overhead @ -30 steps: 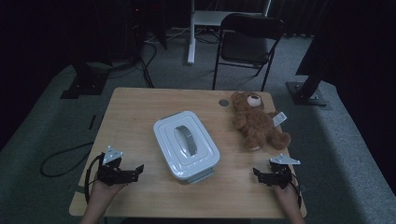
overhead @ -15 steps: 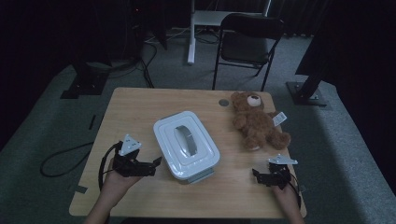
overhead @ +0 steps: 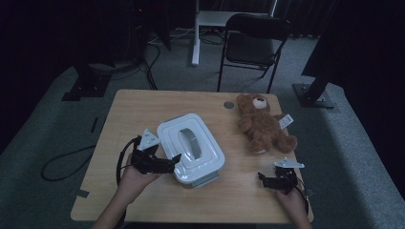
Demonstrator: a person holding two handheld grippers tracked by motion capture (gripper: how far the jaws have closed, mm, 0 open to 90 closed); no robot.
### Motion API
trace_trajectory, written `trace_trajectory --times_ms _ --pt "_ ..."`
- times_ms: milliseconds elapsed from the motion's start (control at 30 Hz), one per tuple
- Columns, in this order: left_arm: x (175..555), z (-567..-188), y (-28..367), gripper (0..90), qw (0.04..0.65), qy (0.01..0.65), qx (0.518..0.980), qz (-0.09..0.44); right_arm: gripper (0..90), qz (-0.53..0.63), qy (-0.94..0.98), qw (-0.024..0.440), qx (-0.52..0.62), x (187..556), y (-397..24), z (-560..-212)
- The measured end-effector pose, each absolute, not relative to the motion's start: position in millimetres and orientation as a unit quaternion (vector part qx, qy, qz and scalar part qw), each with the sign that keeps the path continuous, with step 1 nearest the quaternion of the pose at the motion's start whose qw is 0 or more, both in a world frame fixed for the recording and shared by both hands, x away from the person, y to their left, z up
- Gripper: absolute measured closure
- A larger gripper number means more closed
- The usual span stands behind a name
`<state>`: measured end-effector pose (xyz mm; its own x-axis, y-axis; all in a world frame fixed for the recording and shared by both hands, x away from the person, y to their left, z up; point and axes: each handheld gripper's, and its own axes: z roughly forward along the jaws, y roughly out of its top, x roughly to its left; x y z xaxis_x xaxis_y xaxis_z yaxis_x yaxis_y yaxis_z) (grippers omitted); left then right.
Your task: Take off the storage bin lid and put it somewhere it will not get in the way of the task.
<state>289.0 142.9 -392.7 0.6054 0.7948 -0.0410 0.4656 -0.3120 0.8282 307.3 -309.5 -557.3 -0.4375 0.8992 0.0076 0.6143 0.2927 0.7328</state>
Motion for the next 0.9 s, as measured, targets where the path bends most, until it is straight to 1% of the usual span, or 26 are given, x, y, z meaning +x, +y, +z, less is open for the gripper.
trace_trajectory --times_ms 267,400,900 --pt "303.1 -395.4 120.5 1.1 0.420 0.400 0.794 0.181 12.8 0.341 0.776 0.209 0.488 307.2 -309.5 -557.2" --pt "310.0 -398.4 112.5 1.1 0.427 0.408 0.789 0.171 12.8 0.341 0.776 0.209 0.488 307.2 -309.5 -557.3" --pt "332.5 -408.6 89.9 1.1 0.404 0.430 0.789 0.170 13.5 0.342 0.775 0.210 0.489 307.2 -309.7 -557.2"
